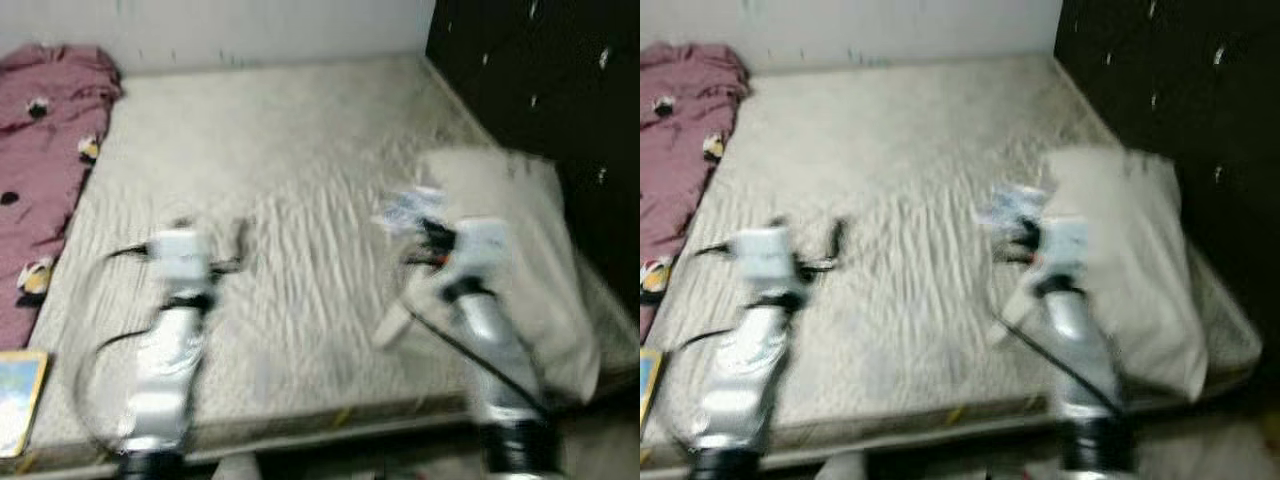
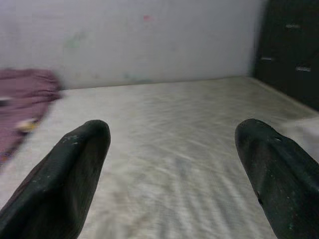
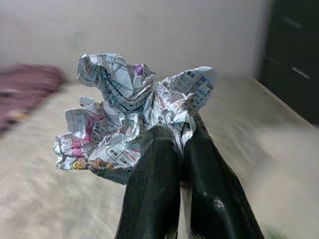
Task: Clean up the room
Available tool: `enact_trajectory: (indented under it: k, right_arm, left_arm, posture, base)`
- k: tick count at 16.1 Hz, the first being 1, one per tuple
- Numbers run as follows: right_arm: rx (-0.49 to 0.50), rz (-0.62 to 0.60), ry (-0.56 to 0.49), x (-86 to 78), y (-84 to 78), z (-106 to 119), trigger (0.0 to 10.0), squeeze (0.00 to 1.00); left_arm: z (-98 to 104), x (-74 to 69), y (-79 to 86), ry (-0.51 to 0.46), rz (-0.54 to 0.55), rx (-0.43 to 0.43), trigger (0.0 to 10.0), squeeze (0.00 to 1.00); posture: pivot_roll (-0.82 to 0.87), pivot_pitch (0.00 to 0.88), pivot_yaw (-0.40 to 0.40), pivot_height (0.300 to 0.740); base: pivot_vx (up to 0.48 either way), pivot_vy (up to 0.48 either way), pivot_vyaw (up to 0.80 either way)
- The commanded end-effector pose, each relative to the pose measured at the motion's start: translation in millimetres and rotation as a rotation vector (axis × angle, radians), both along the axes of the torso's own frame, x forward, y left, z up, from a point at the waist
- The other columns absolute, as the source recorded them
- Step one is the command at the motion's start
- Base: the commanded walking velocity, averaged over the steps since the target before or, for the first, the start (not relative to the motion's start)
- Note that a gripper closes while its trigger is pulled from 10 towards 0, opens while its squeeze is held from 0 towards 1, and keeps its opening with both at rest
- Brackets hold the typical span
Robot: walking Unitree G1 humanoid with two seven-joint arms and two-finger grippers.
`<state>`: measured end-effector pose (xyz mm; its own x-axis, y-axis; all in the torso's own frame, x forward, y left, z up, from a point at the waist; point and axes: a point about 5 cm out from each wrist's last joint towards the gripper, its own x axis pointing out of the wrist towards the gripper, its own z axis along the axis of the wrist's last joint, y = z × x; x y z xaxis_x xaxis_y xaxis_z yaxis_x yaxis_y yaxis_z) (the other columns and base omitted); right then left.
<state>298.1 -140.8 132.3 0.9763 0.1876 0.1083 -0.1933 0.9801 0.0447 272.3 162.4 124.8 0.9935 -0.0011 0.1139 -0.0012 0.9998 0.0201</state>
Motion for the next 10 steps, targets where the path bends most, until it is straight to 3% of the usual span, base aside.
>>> enact_trajectory:
  k: [1, 10]
  right_arm:
    - [-0.011, 0.002, 0.008, -1.2, -2.1, -4, 10.0, 0.0]
    - [-0.053, -0.064, 0.028, 7.1, -3.0, -16, 10.0, 0.0]
  left_arm:
    - [-6, -2.3, -0.2, 0.018, 0.007, -0.002, 10.0, 0.0]
    - [-12, 1.2, -7.4, 0.021, -0.02, -0.024, 10.0, 0.0]
  posture:
    - [-0.03, 0.0, 0.01, 0.74]
    - [-0.02, 0.0, -0.007, 0.74]
  base:
    - [0.0, 0.0, 0.0]
    - [0.0, 0.0, 0.0]
